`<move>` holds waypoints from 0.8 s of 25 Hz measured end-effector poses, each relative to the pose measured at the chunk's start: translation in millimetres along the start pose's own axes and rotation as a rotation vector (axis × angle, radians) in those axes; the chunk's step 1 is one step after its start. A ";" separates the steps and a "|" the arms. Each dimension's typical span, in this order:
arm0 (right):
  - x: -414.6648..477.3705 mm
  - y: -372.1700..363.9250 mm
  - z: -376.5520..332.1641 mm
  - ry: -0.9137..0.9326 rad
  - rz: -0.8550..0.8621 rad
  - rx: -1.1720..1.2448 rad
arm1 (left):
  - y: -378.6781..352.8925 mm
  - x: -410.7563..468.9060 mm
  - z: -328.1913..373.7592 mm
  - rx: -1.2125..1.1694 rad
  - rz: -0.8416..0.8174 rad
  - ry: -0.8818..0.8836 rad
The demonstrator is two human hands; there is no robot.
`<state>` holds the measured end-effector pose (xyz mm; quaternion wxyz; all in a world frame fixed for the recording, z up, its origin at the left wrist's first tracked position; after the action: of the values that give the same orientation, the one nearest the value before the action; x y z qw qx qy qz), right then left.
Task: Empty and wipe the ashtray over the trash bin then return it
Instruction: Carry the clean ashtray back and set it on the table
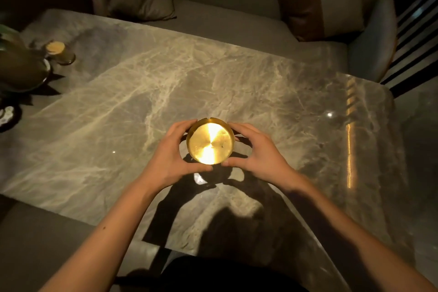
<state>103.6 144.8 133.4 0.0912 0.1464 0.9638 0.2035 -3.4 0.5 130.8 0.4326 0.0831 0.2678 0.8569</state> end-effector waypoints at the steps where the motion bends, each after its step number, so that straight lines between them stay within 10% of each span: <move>1: 5.7 -6.5 0.0 0.016 -0.022 0.007 | 4.7 -3.2 -3.9 0.011 0.022 0.015; 20: 100.3 -200.2 -76.2 0.123 -0.268 0.001 | 163.9 -78.2 -134.3 0.058 0.212 0.197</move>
<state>-57.8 -26.0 106.5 0.0582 0.0035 0.9785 0.1976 -120.0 -192.0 111.6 0.3088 0.0387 0.3235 0.8936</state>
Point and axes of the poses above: each hand's wrist, its own x-axis towards the middle knuckle, its own y-axis out of the back of the hand, z = x × y, the point moved 9 cm from there along x, towards the middle knuckle, and after that the axes turned 3 degrees about x, right-handed, at the moved point
